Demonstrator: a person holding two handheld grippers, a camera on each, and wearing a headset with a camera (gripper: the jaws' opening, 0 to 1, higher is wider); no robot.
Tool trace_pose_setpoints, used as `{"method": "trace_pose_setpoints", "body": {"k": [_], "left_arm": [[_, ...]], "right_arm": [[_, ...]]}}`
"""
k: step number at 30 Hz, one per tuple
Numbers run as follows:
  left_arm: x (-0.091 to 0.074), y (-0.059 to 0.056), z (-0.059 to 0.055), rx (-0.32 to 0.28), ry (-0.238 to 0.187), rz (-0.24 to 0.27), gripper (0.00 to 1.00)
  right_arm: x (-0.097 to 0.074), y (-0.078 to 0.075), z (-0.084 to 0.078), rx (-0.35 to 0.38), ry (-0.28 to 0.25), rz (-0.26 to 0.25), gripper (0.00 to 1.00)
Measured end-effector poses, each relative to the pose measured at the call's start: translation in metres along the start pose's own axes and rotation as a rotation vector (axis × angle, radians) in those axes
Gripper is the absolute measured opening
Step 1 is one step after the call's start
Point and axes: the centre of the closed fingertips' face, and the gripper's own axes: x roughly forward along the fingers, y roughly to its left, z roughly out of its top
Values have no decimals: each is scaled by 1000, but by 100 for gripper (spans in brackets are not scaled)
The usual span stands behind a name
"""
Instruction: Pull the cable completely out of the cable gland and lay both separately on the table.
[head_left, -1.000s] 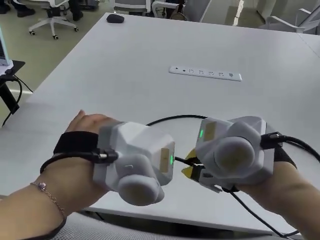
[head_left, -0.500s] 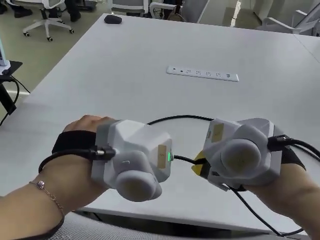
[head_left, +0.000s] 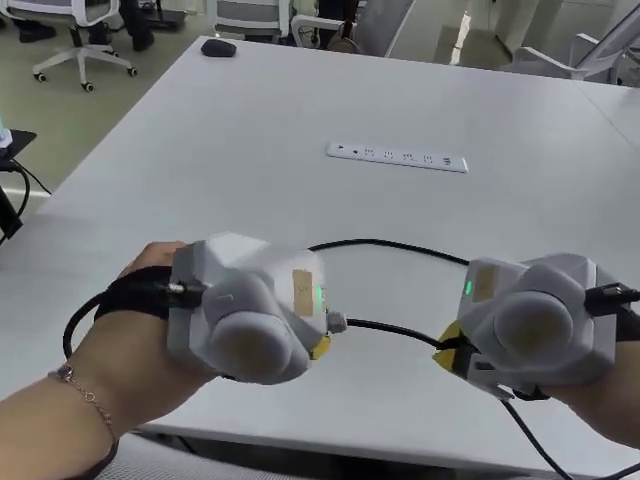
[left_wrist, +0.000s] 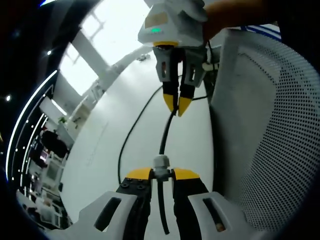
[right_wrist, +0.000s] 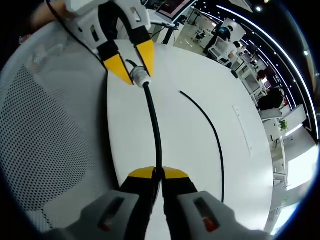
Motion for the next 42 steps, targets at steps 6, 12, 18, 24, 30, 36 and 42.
{"method": "trace_pose_setpoints", "body": {"k": [6, 12, 18, 24, 30, 36, 42], "left_arm": [[-2, -2, 4, -62, -39, -23, 16], [-6, 6, 4, -141, -67, -5, 16], [-8, 9, 2, -174, -72, 4, 16], [-13, 12, 11, -264, -130, -3, 16], [-16, 13, 11, -322, -152, -12, 16], [-15, 13, 10, -333, -156, -16, 16], [-17, 8, 17, -421, -212, -84, 16]], "right_arm": [[-1, -1, -5, 39, -17, 14, 3], [-2, -11, -24, 72, 22, -3, 3], [0, -19, -44, 128, 73, -5, 3], [0, -20, -48, 206, 65, 3, 3], [2, -3, -14, 200, -35, 90, 17], [-7, 4, 52, 255, -237, 151, 30], [-12, 7, 90, 236, -324, 204, 23]]}}
